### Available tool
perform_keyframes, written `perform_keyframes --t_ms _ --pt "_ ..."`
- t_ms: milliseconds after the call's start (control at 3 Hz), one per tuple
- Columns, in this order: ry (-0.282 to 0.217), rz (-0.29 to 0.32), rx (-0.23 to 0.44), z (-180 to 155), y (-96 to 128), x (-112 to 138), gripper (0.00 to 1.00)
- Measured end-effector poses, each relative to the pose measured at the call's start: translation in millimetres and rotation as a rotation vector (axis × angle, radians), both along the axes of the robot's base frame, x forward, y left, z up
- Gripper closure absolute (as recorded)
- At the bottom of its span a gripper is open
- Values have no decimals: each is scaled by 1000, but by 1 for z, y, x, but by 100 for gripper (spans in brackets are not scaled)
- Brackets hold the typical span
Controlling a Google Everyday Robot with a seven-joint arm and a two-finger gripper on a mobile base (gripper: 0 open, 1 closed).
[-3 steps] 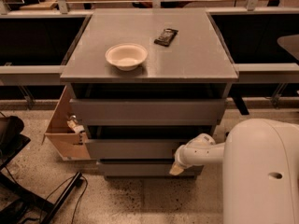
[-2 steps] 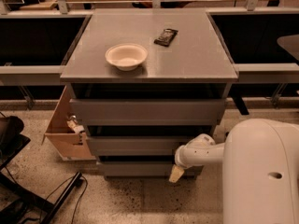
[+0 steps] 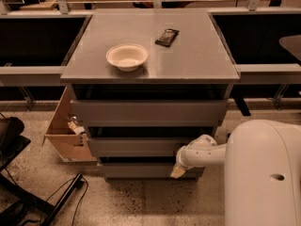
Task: Close middle drawer
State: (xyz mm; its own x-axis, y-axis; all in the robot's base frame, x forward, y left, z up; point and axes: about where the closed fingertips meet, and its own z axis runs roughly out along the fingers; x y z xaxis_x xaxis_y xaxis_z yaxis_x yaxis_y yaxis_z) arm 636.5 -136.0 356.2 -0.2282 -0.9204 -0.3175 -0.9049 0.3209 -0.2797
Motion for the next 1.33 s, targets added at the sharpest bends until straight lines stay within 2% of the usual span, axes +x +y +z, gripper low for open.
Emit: perform_keyframes --t_ms 333,667,1000,1333 --pt "0 0 0 0 0 0 50" --pt "-3 -26 -42 22 -27 -21 73" --pt "-37 -127 -149 94 -118 -105 100" --pt "-111 -224 -145 149 -147 -161 100"
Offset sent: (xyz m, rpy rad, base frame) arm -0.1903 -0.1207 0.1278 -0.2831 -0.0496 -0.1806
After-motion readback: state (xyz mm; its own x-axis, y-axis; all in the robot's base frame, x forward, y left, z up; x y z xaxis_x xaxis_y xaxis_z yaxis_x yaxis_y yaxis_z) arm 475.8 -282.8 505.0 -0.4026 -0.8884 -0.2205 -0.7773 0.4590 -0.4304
